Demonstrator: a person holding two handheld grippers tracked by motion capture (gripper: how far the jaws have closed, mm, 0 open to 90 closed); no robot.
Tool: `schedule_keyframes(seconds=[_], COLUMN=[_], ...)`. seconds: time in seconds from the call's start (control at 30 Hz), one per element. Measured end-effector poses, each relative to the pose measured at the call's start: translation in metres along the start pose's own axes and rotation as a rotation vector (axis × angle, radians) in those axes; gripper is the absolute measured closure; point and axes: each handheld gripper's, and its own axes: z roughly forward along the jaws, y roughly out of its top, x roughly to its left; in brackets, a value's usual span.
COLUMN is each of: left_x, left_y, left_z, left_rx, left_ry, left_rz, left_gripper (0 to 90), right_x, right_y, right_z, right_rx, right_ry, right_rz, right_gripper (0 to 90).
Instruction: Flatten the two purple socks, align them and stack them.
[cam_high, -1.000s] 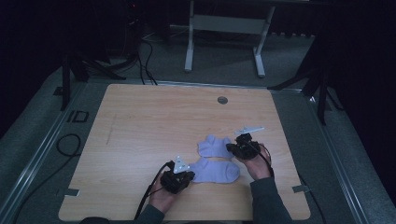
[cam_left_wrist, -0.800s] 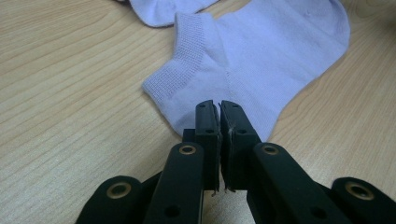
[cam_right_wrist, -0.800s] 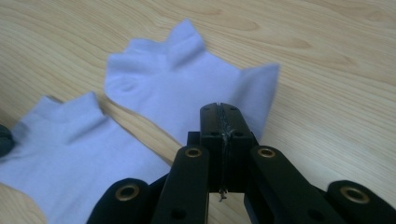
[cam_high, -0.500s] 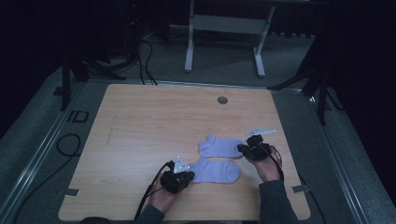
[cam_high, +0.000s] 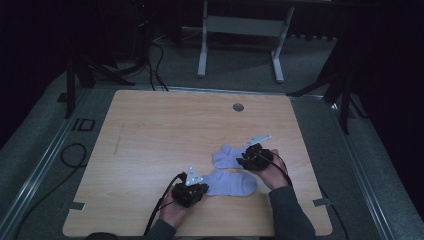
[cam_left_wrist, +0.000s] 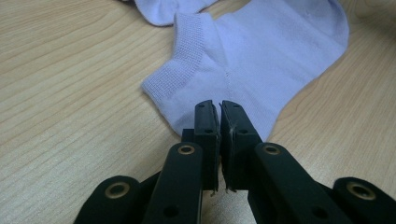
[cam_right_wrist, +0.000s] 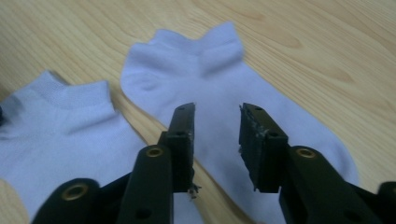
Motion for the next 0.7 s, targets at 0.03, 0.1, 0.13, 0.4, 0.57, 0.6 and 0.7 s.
schedule_keyframes(seconds=[0.03, 0.1, 0.13, 0.4, 0.57, 0.6, 0.7], left_x=[0.000, 0.000, 0.000, -0.001, 0.000, 0.000, 0.000], left_y=[0.000, 0.000, 0.000, 0.000, 0.000, 0.000, 0.000], left_z=[0.000, 0.000, 0.000, 0.000, 0.000, 0.000, 0.000], left_rx=[-0.001, -0.002, -0.003, -0.004, -0.004, -0.004, -0.003], left_ry=[0.000, 0.000, -0.001, -0.001, -0.003, -0.003, -0.001], left_rz=[0.000, 0.000, 0.000, 0.000, -0.001, -0.001, 0.002], left_gripper=[85.6, 85.4, 85.3, 84.8, 84.8, 84.8, 84.6], right_x=[0.002, 0.006, 0.008, 0.016, 0.014, 0.013, 0.011], right_y=[0.002, 0.006, 0.008, 0.021, 0.028, 0.029, 0.031], right_z=[0.003, 0.010, 0.012, 0.030, 0.041, 0.043, 0.053], right_rx=[0.011, 0.027, 0.033, 0.041, 0.049, 0.057, 0.085], right_ry=[-0.009, -0.016, -0.015, 0.012, 0.028, 0.037, 0.061], right_rz=[-0.027, -0.073, -0.090, -0.165, -0.174, -0.172, -0.156], right_gripper=[63.0, 61.3, 60.6, 56.4, 54.3, 53.3, 49.4])
